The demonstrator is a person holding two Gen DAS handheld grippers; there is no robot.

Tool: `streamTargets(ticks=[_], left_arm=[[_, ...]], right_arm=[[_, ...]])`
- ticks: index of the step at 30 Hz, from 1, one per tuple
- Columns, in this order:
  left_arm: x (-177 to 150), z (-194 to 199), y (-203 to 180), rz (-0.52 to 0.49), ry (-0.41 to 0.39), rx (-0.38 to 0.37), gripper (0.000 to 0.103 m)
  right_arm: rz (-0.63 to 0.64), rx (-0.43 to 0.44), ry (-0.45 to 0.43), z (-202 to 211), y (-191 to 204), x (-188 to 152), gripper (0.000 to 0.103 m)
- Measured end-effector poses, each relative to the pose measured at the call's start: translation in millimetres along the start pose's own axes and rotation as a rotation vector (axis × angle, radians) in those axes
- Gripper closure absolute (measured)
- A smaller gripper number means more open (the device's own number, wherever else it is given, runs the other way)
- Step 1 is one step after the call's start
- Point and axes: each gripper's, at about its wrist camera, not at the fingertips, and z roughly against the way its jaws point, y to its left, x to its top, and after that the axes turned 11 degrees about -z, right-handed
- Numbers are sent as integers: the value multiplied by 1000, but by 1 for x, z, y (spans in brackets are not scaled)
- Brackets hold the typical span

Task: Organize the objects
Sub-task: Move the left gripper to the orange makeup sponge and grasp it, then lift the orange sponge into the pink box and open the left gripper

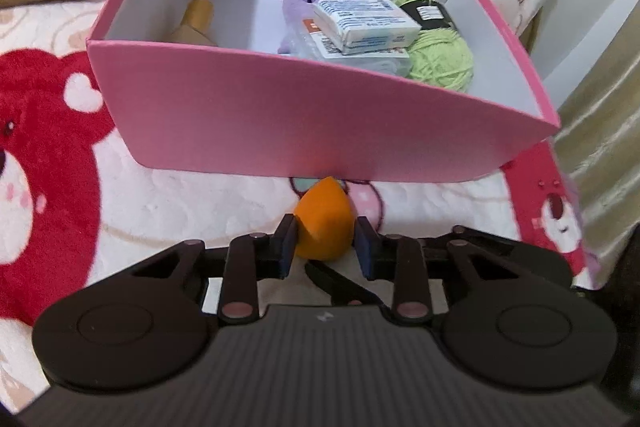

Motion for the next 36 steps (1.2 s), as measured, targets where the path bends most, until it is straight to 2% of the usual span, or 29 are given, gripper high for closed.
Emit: streamTargets(ticks=[5,6,10,13,18,24,29,36], left_arm=[[-1,-5,8,32,-23,2,72],[-1,-5,12,46,-30,1,69],[-6,-10,26,127,-10,-80,70],[-9,-8,14,64,-17,-62,71],[-12,-2,13,92,-15,-76,71],[-17,12,3,76,-9,-89,71],[-26,31,-9,29,-6,-92,71],[-35,70,-21,9,-21,-135,74]], right_arm=[[-25,21,-4,-2,-3,-2,66],[-26,22,-3,-3,-4,-2,66],[-34,26,-5,-4,-8,-4,65],[-23,30,-15,-3,-7,-5,65],[-10,24,-35,3,-6,-12,65],[-28,32,-30,22,-5,-17,61],[-7,35,-20,43,2,-22,61],[29,24,-36,76,11,-19,61]])
